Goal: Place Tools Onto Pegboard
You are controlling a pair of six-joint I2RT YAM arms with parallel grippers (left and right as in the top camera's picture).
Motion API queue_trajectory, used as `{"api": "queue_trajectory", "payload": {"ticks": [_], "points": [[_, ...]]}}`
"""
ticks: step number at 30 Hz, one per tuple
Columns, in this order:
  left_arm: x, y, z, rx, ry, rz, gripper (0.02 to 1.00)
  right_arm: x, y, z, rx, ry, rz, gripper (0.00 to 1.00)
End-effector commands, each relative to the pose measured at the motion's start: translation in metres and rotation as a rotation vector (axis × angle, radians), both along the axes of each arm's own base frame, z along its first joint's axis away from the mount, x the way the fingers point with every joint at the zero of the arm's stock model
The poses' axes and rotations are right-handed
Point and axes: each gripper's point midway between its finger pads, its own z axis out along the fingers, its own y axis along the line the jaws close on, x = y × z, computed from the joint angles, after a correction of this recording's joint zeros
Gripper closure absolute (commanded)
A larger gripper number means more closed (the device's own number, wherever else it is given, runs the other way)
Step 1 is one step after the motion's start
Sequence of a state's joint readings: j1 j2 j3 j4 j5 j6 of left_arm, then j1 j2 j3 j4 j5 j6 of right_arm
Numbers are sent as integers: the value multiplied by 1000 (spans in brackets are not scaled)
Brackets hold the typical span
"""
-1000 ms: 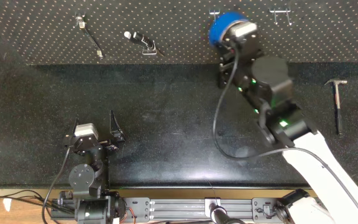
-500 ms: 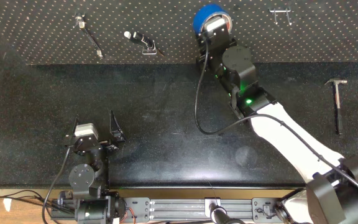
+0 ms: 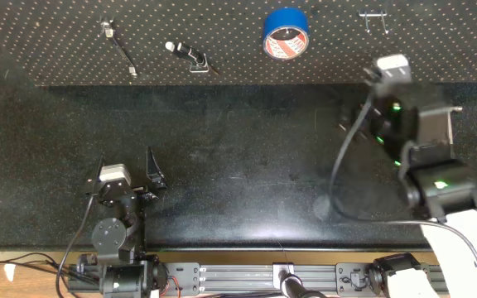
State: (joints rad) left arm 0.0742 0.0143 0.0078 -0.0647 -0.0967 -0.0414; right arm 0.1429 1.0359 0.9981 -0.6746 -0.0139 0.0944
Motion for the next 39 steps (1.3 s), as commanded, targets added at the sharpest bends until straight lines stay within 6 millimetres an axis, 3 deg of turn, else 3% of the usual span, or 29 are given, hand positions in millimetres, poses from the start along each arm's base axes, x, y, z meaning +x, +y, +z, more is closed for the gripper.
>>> {"api": "queue_trajectory", "payload": {"ticks": [1, 5, 10, 13, 17, 26, 33, 39], "points": [[0, 0, -1, 16, 4, -1, 23, -44, -66, -54, -88, 293, -128, 18], [0, 0, -1, 16, 4, -1, 23, -72, -114, -94, -133, 533, -162, 16], [0, 0, -1, 16, 4, -1, 23, -85, -159, -132, -103, 690, -212, 16], [0, 0, -1, 16, 4, -1, 23, -81, -181, -148, -92, 704, -253, 16], [0, 0, -1, 16, 4, -1, 23, -71, -189, -166, -133, 718, -167, 14], [0, 0, -1, 16, 4, -1, 23, -59, -196, -188, -131, 730, -156, 14], [0, 0, -1, 16, 4, -1, 23, -75, -218, -193, -116, 749, -181, 14], [0, 0, -1, 16, 4, 0, 23, -77, -218, -207, -116, 782, -133, 16]]}}
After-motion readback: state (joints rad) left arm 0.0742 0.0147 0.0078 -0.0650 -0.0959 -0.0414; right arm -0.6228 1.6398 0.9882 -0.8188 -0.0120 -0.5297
